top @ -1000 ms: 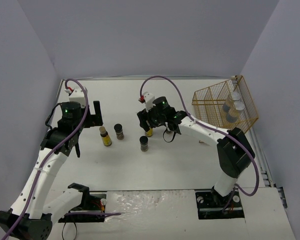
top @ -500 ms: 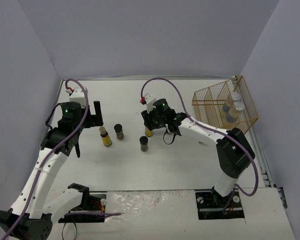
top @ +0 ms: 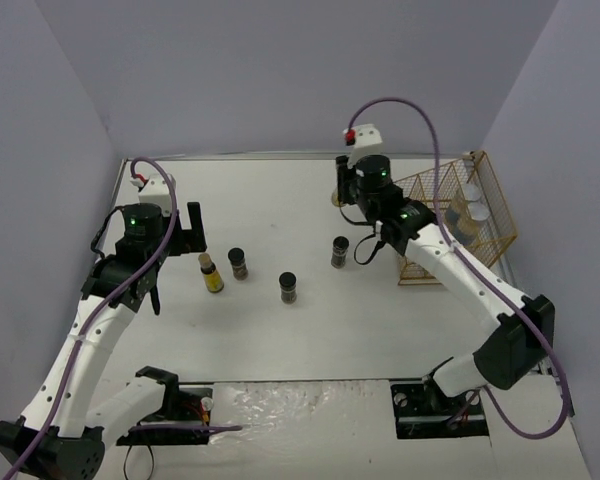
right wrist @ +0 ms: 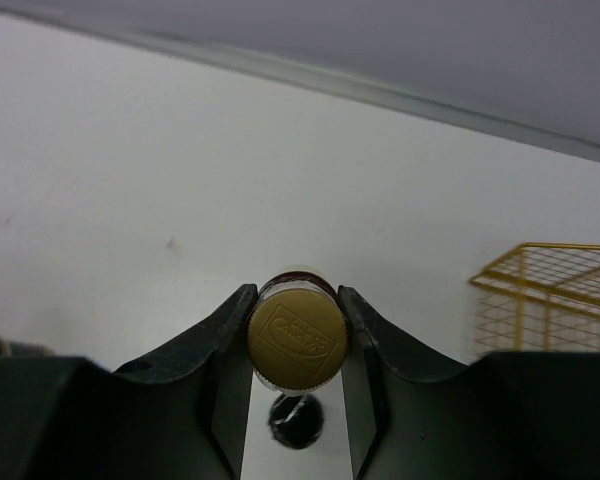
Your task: Organize the condiment bottles
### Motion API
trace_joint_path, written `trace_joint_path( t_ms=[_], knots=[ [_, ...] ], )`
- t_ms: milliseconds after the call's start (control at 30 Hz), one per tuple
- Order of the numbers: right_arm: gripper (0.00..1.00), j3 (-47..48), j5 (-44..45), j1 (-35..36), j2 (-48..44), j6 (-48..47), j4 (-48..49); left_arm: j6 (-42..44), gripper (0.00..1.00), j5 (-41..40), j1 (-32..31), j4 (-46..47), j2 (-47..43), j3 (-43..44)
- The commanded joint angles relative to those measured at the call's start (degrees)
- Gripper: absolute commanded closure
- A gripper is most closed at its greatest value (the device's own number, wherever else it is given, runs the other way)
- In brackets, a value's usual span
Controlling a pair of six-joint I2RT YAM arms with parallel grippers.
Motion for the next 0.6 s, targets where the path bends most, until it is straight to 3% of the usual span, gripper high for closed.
trace_joint_path(
  t_ms=[0,300,567],
  knots=[
    [1.00,4.77,13.18,-9.27,-7.90,4.62,0.86,-0.79,0.03,0.28,0.31,3.65,-0.21,1.41],
    [1.00,2.14,16.87,-24.23,-11.20,11.69,-1.43,-0.87,0.03,0.33,0.31,3.74,-0.47,1.41],
    [1.00,-0.01,17.74,-30.01,-8.54,14.72,-1.43,-0.88,0.03,0.50,0.31,3.67,-0.38,1.41]
  ],
)
